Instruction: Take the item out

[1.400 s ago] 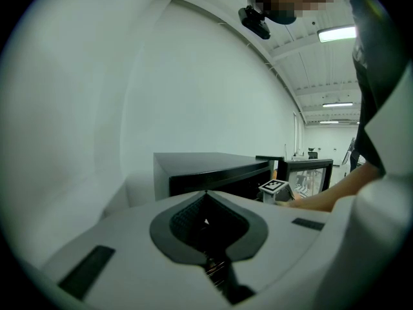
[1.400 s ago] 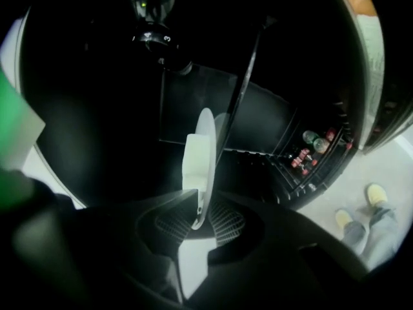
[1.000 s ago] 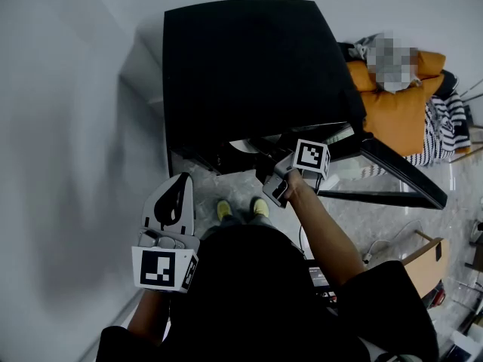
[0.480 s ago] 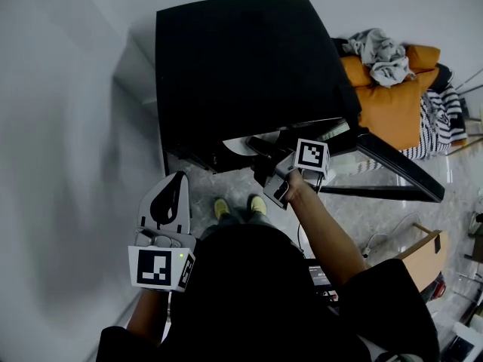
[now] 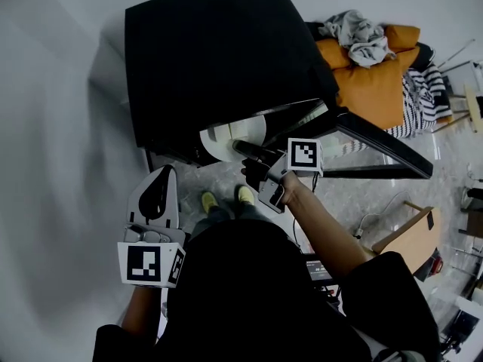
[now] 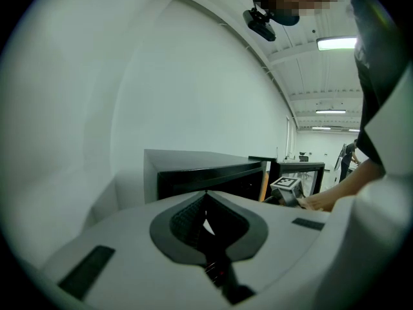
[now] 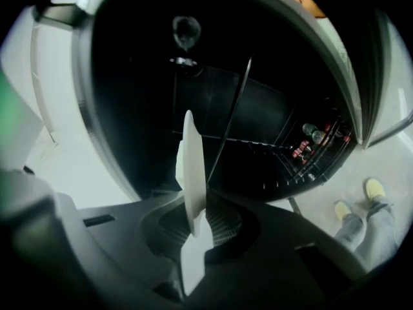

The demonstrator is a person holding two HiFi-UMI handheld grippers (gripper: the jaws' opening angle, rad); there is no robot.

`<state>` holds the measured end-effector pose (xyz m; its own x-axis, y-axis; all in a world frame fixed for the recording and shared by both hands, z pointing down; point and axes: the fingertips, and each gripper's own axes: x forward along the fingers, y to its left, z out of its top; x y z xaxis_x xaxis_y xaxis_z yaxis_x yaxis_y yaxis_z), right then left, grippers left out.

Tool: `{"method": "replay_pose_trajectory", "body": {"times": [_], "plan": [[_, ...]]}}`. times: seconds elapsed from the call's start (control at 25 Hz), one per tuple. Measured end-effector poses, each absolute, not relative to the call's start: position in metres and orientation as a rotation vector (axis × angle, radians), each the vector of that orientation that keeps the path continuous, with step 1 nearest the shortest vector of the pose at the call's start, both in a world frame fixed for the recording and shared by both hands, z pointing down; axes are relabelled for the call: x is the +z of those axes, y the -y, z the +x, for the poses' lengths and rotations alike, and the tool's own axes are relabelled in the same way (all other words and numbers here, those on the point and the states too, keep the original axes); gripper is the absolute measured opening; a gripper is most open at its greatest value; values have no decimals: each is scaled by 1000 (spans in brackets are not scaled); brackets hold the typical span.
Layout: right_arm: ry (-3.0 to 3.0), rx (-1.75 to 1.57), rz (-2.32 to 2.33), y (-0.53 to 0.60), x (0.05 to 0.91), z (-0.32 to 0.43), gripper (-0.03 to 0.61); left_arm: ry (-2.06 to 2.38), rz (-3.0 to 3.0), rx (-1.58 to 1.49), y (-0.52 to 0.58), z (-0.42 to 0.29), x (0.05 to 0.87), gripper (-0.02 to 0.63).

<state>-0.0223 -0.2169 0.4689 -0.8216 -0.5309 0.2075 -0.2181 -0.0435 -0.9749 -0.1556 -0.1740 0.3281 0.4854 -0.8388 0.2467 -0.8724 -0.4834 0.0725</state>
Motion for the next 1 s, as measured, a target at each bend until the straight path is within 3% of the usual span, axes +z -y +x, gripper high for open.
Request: {"method": "replay_pose_trajectory", "body": {"times": [1.0], "plan": [[-2034, -1842, -753, 132, 331, 32, 34, 1340, 2651, 168, 169, -106, 302, 9]]}}
